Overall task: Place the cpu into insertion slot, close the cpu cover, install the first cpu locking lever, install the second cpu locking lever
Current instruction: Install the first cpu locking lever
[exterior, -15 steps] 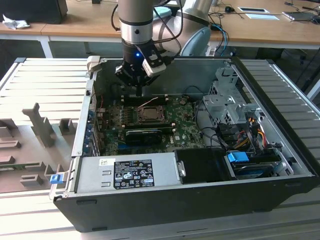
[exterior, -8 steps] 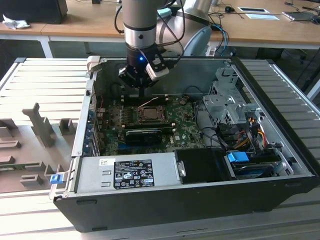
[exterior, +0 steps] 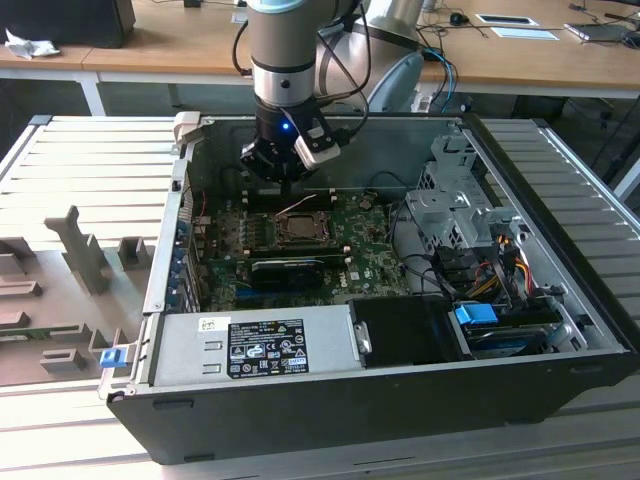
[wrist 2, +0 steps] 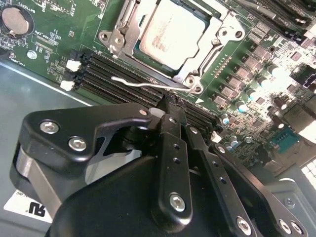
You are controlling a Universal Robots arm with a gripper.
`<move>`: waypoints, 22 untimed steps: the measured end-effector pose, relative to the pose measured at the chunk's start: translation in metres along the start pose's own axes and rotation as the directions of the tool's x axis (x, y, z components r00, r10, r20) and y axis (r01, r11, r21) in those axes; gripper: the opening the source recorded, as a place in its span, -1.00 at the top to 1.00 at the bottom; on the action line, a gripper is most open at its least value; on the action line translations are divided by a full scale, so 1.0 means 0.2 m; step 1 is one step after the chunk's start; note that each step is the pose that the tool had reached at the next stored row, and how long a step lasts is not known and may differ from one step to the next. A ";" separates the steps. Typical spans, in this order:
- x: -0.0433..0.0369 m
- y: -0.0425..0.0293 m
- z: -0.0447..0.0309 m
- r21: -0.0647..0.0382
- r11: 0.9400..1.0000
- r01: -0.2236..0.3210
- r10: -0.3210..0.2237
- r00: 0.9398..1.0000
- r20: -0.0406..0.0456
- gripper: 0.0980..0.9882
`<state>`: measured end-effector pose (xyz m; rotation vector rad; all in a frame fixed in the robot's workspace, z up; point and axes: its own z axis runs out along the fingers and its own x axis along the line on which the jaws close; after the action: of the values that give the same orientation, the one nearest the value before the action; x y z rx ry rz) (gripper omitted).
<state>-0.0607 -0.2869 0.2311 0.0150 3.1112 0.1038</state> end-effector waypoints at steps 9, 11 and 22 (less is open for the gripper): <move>-0.008 0.000 0.005 0.000 1.000 0.000 0.000 1.000 0.000 0.98; -0.010 0.000 0.006 0.000 1.000 0.000 0.000 1.000 0.000 0.98; -0.052 0.006 0.010 0.000 1.000 0.010 -0.010 1.000 -0.001 0.98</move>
<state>-0.0502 -0.2857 0.2296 -0.0010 3.1116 0.1042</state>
